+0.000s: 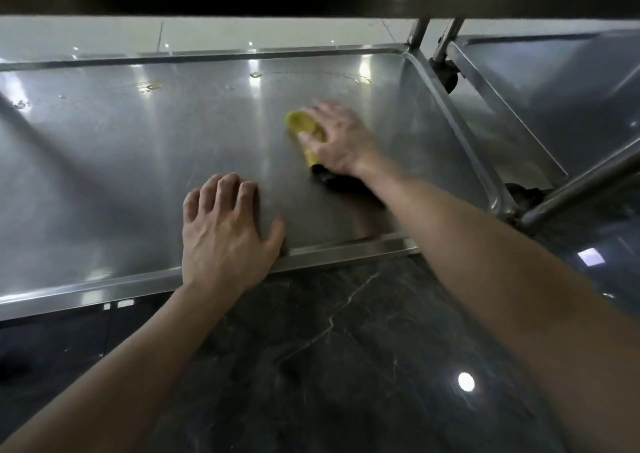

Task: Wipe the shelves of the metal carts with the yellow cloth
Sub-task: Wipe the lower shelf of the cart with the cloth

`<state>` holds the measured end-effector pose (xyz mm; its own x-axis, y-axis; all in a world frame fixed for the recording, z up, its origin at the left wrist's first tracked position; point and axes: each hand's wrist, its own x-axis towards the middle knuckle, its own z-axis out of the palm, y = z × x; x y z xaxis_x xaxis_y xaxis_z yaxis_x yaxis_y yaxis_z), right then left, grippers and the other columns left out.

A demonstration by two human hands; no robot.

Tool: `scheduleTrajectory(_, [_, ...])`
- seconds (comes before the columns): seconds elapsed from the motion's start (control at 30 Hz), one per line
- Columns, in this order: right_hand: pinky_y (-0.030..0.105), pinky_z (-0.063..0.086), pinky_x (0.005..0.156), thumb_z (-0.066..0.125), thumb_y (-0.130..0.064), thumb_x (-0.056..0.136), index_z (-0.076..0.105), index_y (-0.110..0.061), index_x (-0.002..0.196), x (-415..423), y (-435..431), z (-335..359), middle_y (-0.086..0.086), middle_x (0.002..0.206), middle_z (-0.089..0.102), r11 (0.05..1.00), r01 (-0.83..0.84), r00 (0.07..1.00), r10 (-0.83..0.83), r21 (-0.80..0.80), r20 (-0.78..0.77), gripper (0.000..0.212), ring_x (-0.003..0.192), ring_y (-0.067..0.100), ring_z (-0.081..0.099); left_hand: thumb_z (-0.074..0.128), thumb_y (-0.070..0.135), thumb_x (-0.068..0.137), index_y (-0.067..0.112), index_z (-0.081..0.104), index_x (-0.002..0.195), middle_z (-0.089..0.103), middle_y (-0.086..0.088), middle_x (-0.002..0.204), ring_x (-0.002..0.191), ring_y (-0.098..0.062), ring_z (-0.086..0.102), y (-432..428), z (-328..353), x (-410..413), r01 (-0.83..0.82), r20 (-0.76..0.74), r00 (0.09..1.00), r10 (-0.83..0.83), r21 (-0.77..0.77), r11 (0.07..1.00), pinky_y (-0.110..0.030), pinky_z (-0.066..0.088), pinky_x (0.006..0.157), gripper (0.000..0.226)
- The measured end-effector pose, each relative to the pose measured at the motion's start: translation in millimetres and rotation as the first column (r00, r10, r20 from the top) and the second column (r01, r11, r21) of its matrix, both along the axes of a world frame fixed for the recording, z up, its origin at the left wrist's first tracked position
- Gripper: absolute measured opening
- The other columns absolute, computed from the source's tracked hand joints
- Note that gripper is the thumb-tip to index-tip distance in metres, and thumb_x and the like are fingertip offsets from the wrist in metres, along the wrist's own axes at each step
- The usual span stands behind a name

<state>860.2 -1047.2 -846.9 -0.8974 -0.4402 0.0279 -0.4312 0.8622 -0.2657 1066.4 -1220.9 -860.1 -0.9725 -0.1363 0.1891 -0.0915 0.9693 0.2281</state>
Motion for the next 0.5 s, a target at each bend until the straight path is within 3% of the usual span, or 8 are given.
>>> scheduleTrajectory(0.07, [0.041, 0.014, 0.132, 0.031, -0.067, 0.097, 0.040, -0.026, 0.164, -26.2, 68.6, -1.8, 0.005, 0.175, 0.029, 0.962, 0.267, 0.963, -0.265, 0.052, -0.051, 0.079, 0.161, 0.026, 0.023, 0.050, 0.063, 0.098, 0.019, 0.056, 0.136, 0.049, -0.006, 0.146, 0.147, -0.031, 0.037, 2.0, 1.1, 0.2, -0.005, -0.009, 1.000, 0.006, 0.003, 1.000, -0.052, 0.027, 0.125, 0.059])
scheduleTrajectory(0.13, [0.049, 0.009, 0.133, 0.025, -0.065, 0.101, 0.032, -0.026, 0.167, -38.6, 124.3, 0.3, 0.008, 0.177, 0.021, 0.865, 0.499, 0.867, -0.497, 0.061, -0.036, 0.077, 0.163, 0.029, 0.017, 0.051, 0.063, 0.098, 0.018, 0.057, 0.134, 0.049, -0.006, 0.144, 0.146, -0.032, 0.037, 4.4, 0.9, -0.4, -0.011, -0.018, 1.000, 0.011, -0.002, 1.000, -0.052, 0.027, 0.125, 0.058])
scheduleTrajectory(0.23, [0.052, 0.004, 0.132, 0.027, -0.057, 0.103, 0.025, -0.012, 0.168, -33.0, 93.3, -1.2, 0.021, 0.176, 0.017, 0.766, 0.641, 0.768, -0.639, 0.054, -0.040, 0.079, 0.163, 0.036, 0.013, 0.053, 0.060, 0.098, 0.017, 0.057, 0.132, 0.050, -0.006, 0.142, 0.143, -0.032, 0.039, 5.2, 1.5, -0.9, -0.008, -0.012, 1.000, 0.008, -0.015, 1.000, -0.052, 0.027, 0.124, 0.056])
scheduleTrajectory(0.3, [0.047, 0.008, 0.132, 0.034, -0.057, 0.102, 0.020, -0.012, 0.169, -23.4, 18.1, -0.3, 0.025, 0.174, 0.017, 0.857, 0.508, 0.861, -0.508, 0.087, -0.028, 0.082, 0.161, 0.039, 0.015, 0.054, 0.058, 0.097, 0.016, 0.057, 0.131, 0.051, -0.007, 0.141, 0.144, -0.033, 0.039, 4.6, 2.8, -0.5, -0.008, -0.015, 1.000, 0.008, -0.014, 1.000, -0.052, 0.027, 0.124, 0.054])
scheduleTrajectory(0.37, [0.045, 0.005, 0.132, 0.034, -0.057, 0.102, 0.011, -0.028, 0.171, -7.6, -58.8, 1.3, 0.022, 0.176, 0.010, 0.979, 0.168, 0.985, -0.171, 0.114, 0.020, 0.078, 0.163, 0.036, 0.009, 0.053, 0.058, 0.096, 0.016, 0.057, 0.132, 0.051, -0.008, 0.143, 0.145, -0.034, 0.039, 5.0, 3.6, 0.4, -0.007, -0.013, 1.000, 0.007, -0.016, 1.000, -0.053, 0.028, 0.124, 0.056])
scheduleTrajectory(0.43, [0.045, -0.002, 0.133, 0.035, -0.053, 0.105, 0.010, -0.044, 0.169, 7.4, -96.7, 4.0, 0.014, 0.179, 0.001, 0.989, -0.088, 0.992, 0.077, 0.117, 0.095, 0.069, 0.165, 0.030, -0.001, 0.049, 0.062, 0.097, 0.018, 0.056, 0.136, 0.049, -0.008, 0.148, 0.147, -0.033, 0.038, 4.1, 3.9, 1.8, -0.014, 0.005, 1.000, 0.014, -0.027, 1.000, -0.053, 0.027, 0.126, 0.060])
scheduleTrajectory(0.5, [0.043, 0.000, 0.132, 0.037, -0.054, 0.106, 0.019, -0.046, 0.167, 1.7, -71.7, 4.9, 0.009, 0.179, 0.008, 0.994, -0.076, 0.994, 0.070, 0.072, 0.081, 0.064, 0.165, 0.026, 0.005, 0.047, 0.064, 0.098, 0.019, 0.056, 0.137, 0.049, -0.008, 0.149, 0.148, -0.033, 0.037, 4.2, 4.5, 2.3, -0.010, 0.015, 1.000, 0.010, -0.024, 1.000, -0.053, 0.026, 0.126, 0.061])
